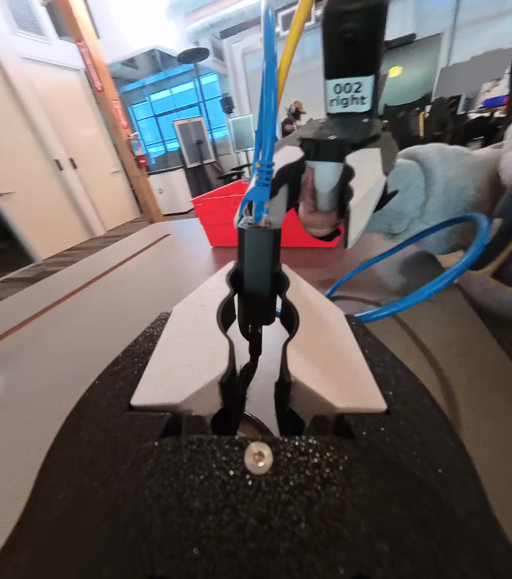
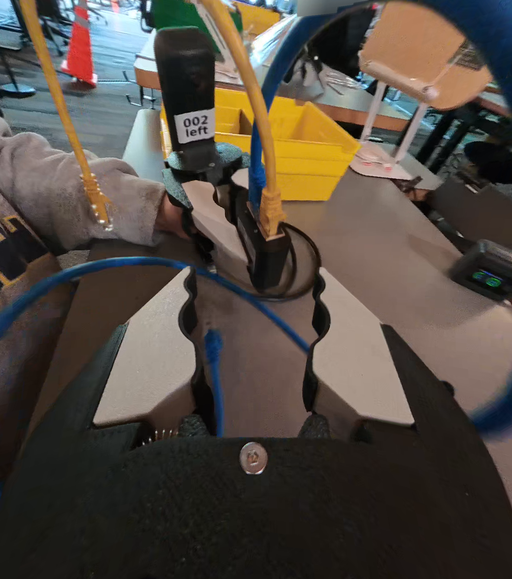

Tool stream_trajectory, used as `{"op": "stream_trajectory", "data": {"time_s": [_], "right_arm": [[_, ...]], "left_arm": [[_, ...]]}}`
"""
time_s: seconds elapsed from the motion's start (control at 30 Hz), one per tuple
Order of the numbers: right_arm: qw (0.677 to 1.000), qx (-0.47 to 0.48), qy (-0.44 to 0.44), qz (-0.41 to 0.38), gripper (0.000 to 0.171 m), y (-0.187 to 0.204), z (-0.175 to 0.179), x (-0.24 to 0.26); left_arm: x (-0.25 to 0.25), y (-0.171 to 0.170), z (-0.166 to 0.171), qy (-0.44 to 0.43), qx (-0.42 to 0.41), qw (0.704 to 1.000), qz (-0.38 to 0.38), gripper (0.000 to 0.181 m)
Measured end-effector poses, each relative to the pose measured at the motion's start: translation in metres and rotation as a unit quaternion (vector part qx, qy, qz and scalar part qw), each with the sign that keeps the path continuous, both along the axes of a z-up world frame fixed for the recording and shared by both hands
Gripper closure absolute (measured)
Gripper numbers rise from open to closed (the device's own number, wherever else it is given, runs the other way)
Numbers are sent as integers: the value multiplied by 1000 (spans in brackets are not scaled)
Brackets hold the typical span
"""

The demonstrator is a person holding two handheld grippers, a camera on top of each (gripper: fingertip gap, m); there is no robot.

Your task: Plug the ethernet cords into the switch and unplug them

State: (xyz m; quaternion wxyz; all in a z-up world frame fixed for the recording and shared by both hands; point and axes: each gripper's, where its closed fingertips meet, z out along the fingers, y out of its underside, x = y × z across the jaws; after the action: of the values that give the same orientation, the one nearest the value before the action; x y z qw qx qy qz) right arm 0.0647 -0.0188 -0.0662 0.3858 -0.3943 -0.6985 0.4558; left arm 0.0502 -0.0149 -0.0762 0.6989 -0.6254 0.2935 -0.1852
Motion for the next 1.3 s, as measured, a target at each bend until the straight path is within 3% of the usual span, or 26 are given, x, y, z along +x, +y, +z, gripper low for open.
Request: {"op": "stream_trajectory", "data": {"time_s": [0.2, 0.4, 0.57, 0.67, 0.73, 0.8, 1.13, 1.3], "right_arm": [[999, -24, 0, 48, 141, -15, -2, -22], [998, -48, -24, 45, 147, -10, -6, -26], [999, -18, -7, -37, 148, 23, 17, -26], [997, 9, 20, -76, 148, 45, 50, -20], [992, 40, 38, -109, 149, 64, 74, -16], [985, 81, 51, -145, 149, 87, 97, -10], [949, 203, 107, -218, 149, 159, 246, 40], [941, 204, 117, -241, 149, 187, 308, 81]], "left_arm": [[8, -5, -5, 4, -16, 999, -40, 160], [3, -3, -2, -3, -15, 999, -31, 155], [-37, -13, 54, -65, 146, 982, 97, 104], [-63, -29, 79, -65, 225, 955, 182, 107], [-71, -42, 89, -65, 254, 942, 209, 123], [-77, -51, 95, -58, 283, 929, 231, 124], [-80, -16, 62, 12, 201, 941, 272, 127], [-80, -5, 50, 17, 166, 949, 268, 128]]}}
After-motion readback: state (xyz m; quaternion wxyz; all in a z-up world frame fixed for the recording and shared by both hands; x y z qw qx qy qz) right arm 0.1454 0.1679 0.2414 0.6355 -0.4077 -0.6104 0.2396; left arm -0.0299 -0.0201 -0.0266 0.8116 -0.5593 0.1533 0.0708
